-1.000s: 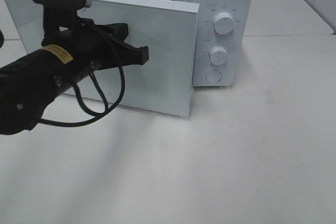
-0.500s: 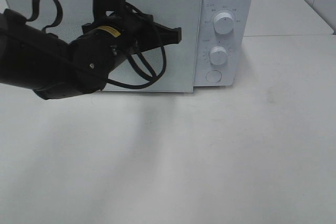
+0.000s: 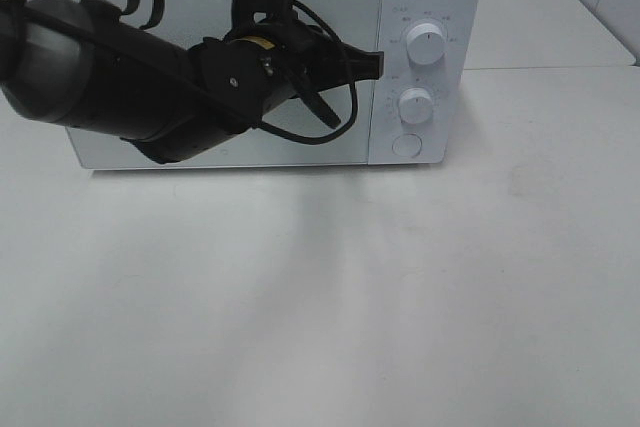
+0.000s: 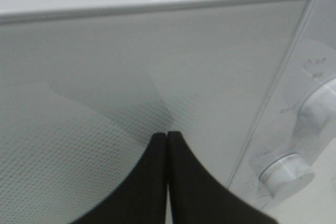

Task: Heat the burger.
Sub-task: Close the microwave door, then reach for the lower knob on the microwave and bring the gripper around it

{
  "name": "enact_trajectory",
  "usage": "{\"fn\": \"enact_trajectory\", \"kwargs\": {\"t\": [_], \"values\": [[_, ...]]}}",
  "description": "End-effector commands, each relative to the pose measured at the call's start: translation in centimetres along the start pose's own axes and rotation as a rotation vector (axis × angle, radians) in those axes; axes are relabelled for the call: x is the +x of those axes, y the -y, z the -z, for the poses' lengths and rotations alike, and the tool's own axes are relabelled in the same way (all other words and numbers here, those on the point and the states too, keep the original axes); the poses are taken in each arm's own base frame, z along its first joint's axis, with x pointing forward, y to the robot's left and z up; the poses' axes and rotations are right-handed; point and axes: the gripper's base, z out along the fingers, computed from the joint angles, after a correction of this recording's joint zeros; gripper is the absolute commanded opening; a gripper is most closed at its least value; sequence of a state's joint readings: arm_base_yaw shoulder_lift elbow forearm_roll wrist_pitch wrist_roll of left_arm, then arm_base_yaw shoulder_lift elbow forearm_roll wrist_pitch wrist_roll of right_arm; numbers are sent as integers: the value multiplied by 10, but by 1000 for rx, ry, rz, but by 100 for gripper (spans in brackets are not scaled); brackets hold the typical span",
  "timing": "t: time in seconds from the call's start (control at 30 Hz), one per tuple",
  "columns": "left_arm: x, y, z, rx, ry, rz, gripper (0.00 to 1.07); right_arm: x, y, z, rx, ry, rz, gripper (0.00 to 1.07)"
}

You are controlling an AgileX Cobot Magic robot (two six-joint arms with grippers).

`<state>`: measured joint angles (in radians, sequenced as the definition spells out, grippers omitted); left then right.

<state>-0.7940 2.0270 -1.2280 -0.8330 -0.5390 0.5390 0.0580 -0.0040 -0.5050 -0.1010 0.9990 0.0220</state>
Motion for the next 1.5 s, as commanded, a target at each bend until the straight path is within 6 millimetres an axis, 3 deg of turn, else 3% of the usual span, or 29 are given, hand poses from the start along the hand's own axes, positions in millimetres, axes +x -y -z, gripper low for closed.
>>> {"fn": "enact_trajectory", "kwargs": {"t": [0.03, 0.2, 0.4, 0.63, 0.67, 0.7, 0.73, 0.77, 0.8, 0.83, 0.87, 0.9, 0.93, 1.27, 1.43, 1.5], "values": [[-18, -14, -7, -91, 110, 32, 0, 2, 0, 3, 5, 32, 2, 75], [-20, -6, -3, -48, 77, 4, 0, 2, 0, 3, 5, 32, 2, 75], [-27, 24, 19, 119, -34, -110, 0, 2, 0, 3, 5, 32, 2, 75], [-33, 37, 36, 264, -172, -51, 4, 2, 0, 3, 5, 32, 2, 75], [-29, 37, 41, 303, -221, -56, 19, 2, 0, 3, 5, 32, 2, 75], [-29, 37, 41, 303, -221, -56, 19, 2, 0, 3, 5, 32, 2, 75], [-26, 37, 42, 315, -239, -62, 28, 2, 0, 3, 5, 32, 2, 75], [-20, 36, 48, 336, -280, -66, 57, 2, 0, 3, 5, 32, 2, 75], [-20, 36, 48, 336, -280, -66, 57, 2, 0, 3, 5, 32, 2, 75], [-15, 34, 50, 336, -296, -66, 72, 2, 0, 3, 5, 32, 2, 75], [-9, 32, 56, 344, -328, -67, 95, 2, 0, 3, 5, 32, 2, 75], [-9, 32, 56, 344, -328, -67, 95, 2, 0, 3, 5, 32, 2, 75], [-4, 28, 63, 351, -355, -73, 101, 2, 0, 3, 5, 32, 2, 75], [3, 12, 98, 393, -435, -72, 101, 2, 0, 3, 5, 32, 2, 75], [5, -10, 105, 428, -528, -65, 101, 2, 0, 3, 5, 32, 2, 75], [5, -28, 106, 446, -613, -43, 101, 2, 0, 3, 5, 32, 2, 75]]}}
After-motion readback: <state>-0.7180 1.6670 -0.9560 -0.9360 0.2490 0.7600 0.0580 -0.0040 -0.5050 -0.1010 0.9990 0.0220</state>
